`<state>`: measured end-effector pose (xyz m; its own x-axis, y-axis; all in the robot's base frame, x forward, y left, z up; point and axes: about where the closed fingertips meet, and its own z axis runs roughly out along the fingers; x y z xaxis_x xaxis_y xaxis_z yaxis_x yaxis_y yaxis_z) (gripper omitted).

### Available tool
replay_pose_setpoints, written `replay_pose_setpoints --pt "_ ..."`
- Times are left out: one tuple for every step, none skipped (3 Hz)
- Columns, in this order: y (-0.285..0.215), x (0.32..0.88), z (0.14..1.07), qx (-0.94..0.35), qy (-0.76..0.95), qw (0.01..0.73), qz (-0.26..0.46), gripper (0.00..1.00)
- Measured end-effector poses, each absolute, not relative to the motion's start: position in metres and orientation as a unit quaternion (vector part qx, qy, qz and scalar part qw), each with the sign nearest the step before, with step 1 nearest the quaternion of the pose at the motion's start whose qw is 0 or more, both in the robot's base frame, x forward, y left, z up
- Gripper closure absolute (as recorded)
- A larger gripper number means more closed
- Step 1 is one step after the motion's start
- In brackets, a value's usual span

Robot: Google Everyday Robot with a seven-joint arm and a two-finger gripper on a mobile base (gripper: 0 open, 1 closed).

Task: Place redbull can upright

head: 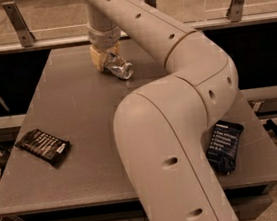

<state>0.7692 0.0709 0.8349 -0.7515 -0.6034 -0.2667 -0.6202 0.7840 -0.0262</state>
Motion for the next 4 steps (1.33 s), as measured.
replay_pose_setpoints --pt "0.071 0.762 0.863 -0.343 0.922 0.173 0.054 1.00" --pt "0.063 0.741 0.916 -0.376 0.888 0.246 0.093 1.00" --pt "0.057 0.720 0.968 -0.424 0.839 0.314 0.131 1.00" --pt "0.057 0.720 0.967 -0.423 0.840 0.313 0.131 1.00"
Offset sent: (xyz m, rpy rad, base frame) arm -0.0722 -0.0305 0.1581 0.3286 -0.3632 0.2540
